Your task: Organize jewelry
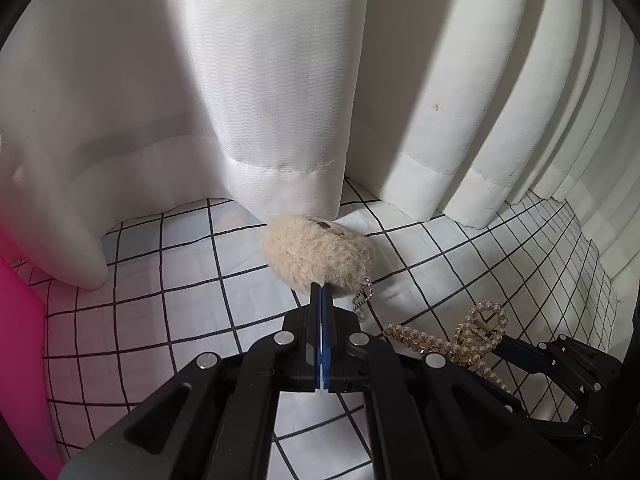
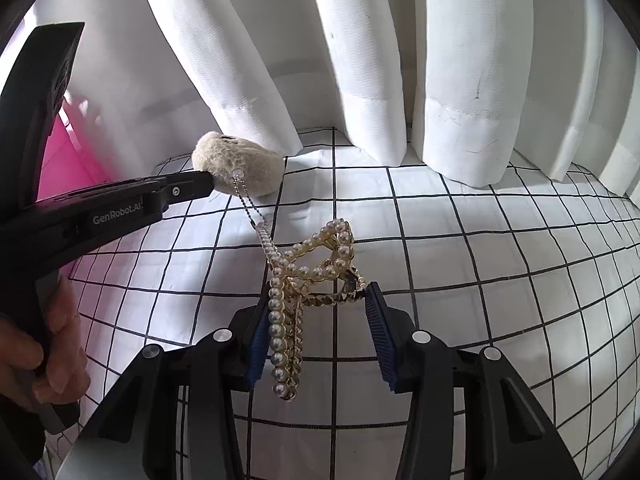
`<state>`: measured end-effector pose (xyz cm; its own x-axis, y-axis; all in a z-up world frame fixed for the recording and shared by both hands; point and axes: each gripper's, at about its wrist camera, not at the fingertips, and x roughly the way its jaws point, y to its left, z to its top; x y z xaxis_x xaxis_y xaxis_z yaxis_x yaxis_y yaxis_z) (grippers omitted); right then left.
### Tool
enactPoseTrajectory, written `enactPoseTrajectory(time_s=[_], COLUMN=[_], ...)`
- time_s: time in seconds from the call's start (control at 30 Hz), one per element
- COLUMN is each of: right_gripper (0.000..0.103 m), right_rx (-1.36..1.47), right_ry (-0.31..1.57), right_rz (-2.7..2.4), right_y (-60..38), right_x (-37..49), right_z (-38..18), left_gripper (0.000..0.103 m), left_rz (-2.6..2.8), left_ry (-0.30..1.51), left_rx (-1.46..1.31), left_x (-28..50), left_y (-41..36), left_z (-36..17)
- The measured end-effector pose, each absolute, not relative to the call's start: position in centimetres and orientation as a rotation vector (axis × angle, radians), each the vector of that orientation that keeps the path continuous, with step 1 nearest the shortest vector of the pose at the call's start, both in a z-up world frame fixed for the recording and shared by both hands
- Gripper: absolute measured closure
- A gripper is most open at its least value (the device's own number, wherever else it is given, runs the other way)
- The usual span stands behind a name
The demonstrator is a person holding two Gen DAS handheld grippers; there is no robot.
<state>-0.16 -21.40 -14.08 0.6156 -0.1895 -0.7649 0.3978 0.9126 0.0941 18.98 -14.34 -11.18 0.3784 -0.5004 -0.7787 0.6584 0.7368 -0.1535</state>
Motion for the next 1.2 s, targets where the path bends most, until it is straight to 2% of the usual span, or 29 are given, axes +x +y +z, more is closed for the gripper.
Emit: enactPoseTrajectory(time_s=[0.37, 0.63, 0.93, 1.03, 1.1, 1.17, 1.2], right_gripper=[0.06, 0.06, 0.06, 0.06, 0.06, 0.06, 0.06], right_rx=[0.254, 0.247, 0.247, 0.249, 0.254, 0.26, 0.265], right_ry=[0.809, 0.808, 0.814, 0.819, 0.819, 0.82, 0.82], right_rz=[-0.307, -0.283, -0.263, -0.265, -0.271, -0.279, -0.281], right_y=[-21.9, -20.2, -20.1, -20.2, -20.3, -20.5, -20.7], right_x=[-3.3, -1.2, -1.6, -1.7, -1.9, -2.0, -2.0], right_z=[-11.9, -11.0, -10.7, -10.9, -11.0, -11.1, -11.2], left_gripper=[0.103, 0.103, 0.102, 0.092, 0.079, 0.071, 0.064], left_rz=[-0.726, -0.71, -0.676, -0.665, -0.645, -0.632, -0.628], left_ry=[0.9, 0.869, 0.908, 0.913, 0.916, 0.922, 0.925], left_rx=[0.147, 0.124, 0.124, 0.135, 0.149, 0.159, 0.163], left_x=[17.2, 16.0, 15.3, 14.7, 14.5, 14.3, 14.3], left_y=[-13.0, -11.3, -10.2, -10.2, -10.3, -10.5, -10.6], left_z=[-10.2, -8.1, -9.3, -9.9, -10.5, -11.1, -11.4])
